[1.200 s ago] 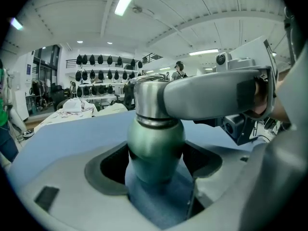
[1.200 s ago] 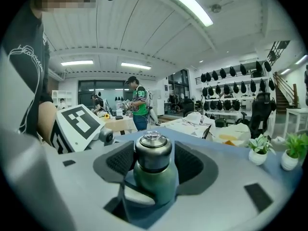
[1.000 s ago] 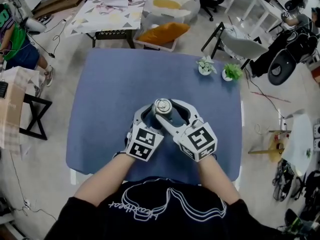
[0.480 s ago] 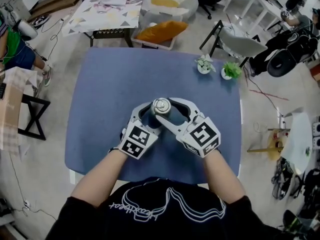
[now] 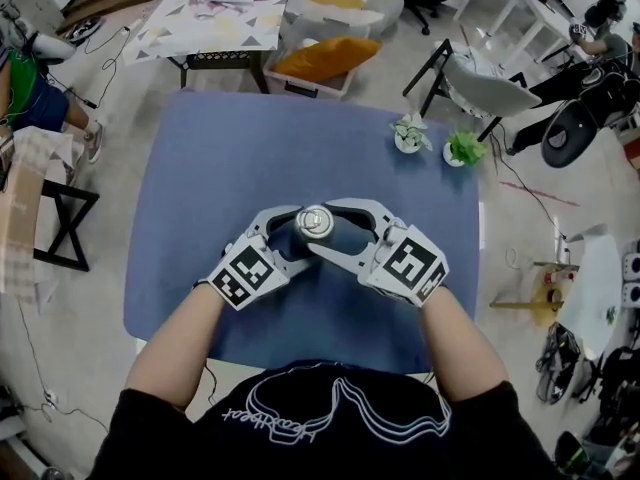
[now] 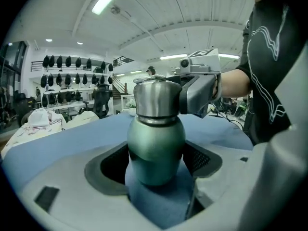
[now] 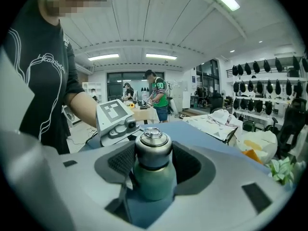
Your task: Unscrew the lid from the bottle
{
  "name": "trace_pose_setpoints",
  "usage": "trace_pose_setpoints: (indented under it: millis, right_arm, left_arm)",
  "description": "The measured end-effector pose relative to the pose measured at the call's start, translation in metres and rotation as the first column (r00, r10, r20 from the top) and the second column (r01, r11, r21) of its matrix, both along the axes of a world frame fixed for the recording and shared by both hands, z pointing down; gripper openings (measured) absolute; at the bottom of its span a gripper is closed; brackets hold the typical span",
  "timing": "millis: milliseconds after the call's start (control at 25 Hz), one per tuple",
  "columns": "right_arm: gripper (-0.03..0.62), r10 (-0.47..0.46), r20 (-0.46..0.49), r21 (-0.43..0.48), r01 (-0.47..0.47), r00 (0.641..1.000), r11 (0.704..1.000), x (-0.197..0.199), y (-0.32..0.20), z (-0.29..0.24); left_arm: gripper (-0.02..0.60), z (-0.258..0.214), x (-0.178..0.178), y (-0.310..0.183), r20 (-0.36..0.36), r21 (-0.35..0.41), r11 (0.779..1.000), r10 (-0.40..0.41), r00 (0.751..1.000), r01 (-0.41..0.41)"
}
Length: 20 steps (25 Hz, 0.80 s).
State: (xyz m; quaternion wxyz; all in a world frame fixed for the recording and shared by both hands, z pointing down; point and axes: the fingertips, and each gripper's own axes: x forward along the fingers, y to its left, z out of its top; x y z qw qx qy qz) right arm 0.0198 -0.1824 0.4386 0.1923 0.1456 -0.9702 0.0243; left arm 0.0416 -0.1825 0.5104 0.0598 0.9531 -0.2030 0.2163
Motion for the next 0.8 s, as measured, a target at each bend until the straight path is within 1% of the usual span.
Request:
trace_pose_setpoints:
  millis: [120,280,480,600,720,800]
  right_arm:
    - [0.244,-0.078,-0.005,0.007,0.078,0.997,0.997,-0.0015,0.0022,-0.001]
    - [0.244,-0.177,-0.021,0.021,0.177,0.984,0.984,-0.003,0.0053,-0.0033]
    - [0.244,-0.254,-0.019,0.0,0.254,0.967,0.967,-0.0031,0.0067,-0.0027]
    - [0.245,-0.263,-0.026,-0.016,0.262,0.965,0.965,-0.0036,0.0063,-0.0024]
    - [0.252,-0.23,-0.046,-0.004,0.231,0.972,0.973,-0.0026,0.0073,-0.0011]
    - [0.275,-0.198,-0.047,0.011,0.199,0.979,0.98,-0.0003,0.0092,-0.0012]
  left_arm:
    - [0.348,-0.0008,0.0,0.0024,0.004,-0.003,0.997,0.083,0.997,-0.083]
    - [0.348,-0.0032,0.0,0.0056,-0.009,0.006,0.983,0.185,0.983,-0.185]
    - [0.348,-0.0034,0.0002,0.0079,-0.012,0.002,0.963,0.271,0.963,-0.271]
    - [0.348,-0.0034,-0.0008,0.0075,-0.003,-0.001,0.959,0.283,0.959,-0.283]
    - [0.348,-0.0022,-0.0016,0.0074,-0.002,-0.006,0.967,0.256,0.967,-0.256]
    - [0.348,-0.0016,-0.0011,0.0073,-0.004,-0.009,0.973,0.229,0.973,-0.229]
